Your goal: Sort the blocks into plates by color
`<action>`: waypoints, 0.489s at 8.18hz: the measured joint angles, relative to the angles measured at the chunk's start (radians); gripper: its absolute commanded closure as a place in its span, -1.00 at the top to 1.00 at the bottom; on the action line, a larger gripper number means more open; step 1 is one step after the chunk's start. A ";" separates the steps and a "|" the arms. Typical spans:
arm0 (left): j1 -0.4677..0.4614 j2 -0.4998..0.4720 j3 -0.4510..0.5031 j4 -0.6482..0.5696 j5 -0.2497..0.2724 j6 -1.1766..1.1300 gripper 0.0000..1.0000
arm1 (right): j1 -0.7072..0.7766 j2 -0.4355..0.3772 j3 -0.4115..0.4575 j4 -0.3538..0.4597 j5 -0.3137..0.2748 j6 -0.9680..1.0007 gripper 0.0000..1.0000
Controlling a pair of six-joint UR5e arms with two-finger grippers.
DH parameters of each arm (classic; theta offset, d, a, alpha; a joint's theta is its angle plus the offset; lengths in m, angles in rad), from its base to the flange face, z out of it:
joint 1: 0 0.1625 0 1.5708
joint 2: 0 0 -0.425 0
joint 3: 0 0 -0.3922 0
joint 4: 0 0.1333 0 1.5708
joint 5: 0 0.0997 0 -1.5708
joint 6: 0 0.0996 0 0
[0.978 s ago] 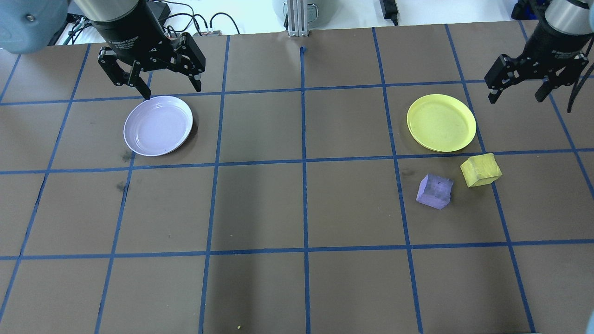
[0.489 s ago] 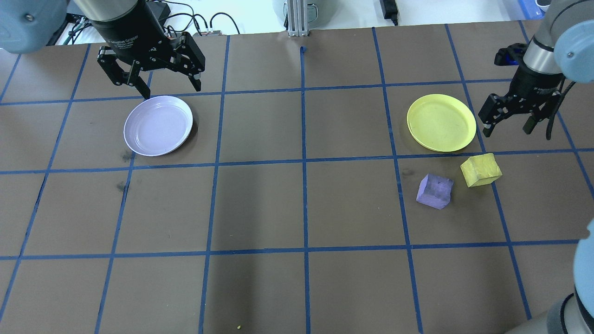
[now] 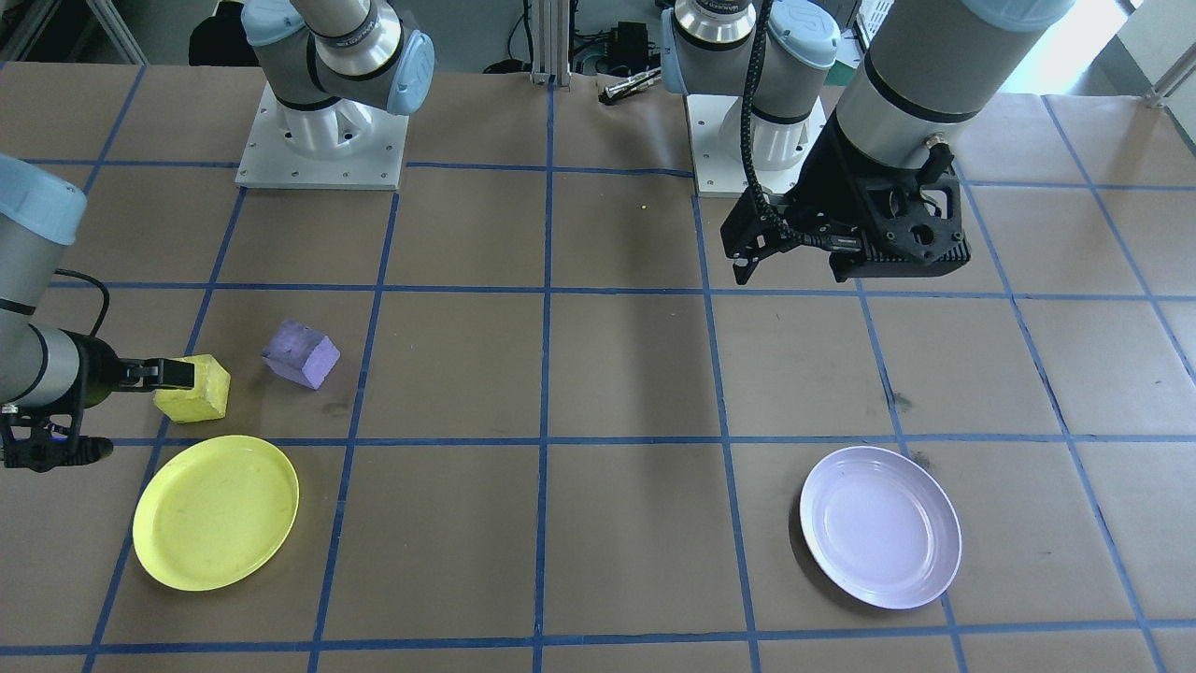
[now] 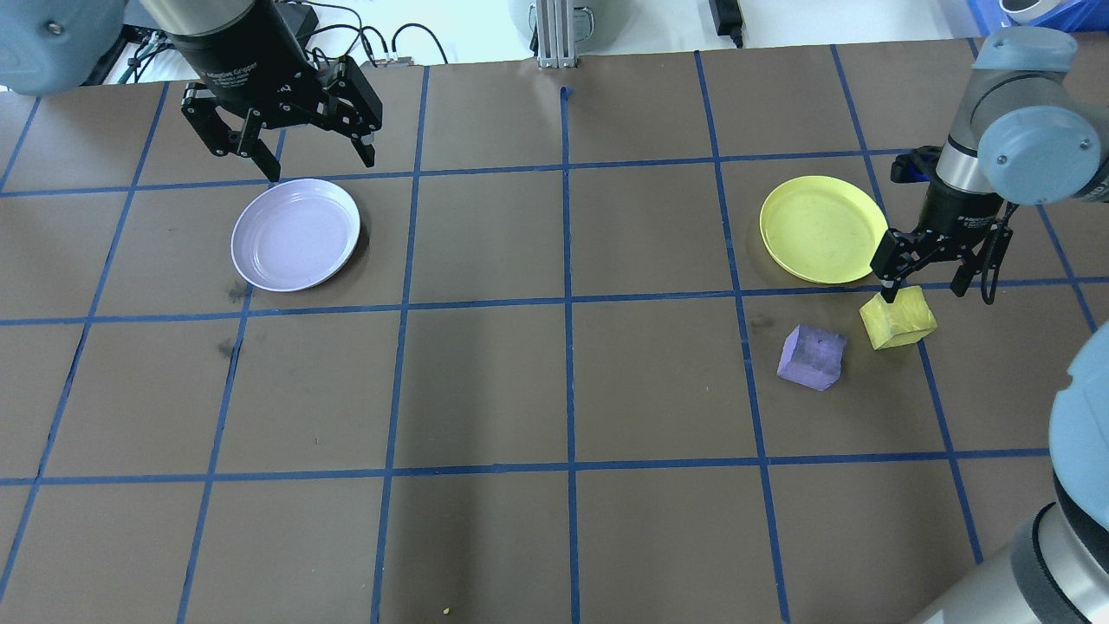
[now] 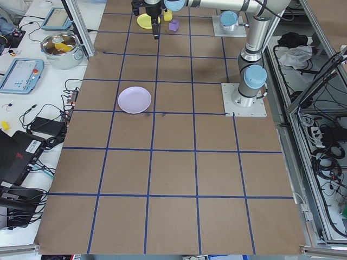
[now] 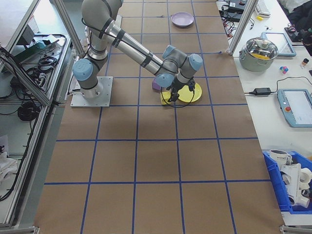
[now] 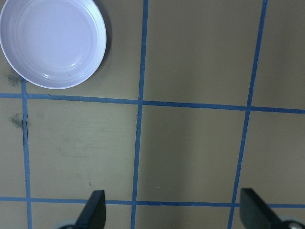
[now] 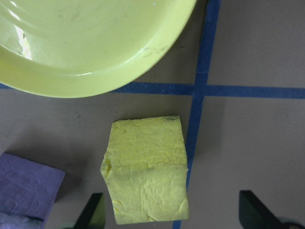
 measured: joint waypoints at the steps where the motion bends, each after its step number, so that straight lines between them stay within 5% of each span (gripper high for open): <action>1: 0.000 0.001 0.000 0.000 0.000 0.000 1.00 | 0.002 0.001 0.003 -0.002 -0.001 -0.002 1.00; 4: 0.003 0.004 -0.003 0.000 -0.001 0.001 1.00 | 0.006 0.019 0.005 -0.004 0.000 -0.048 1.00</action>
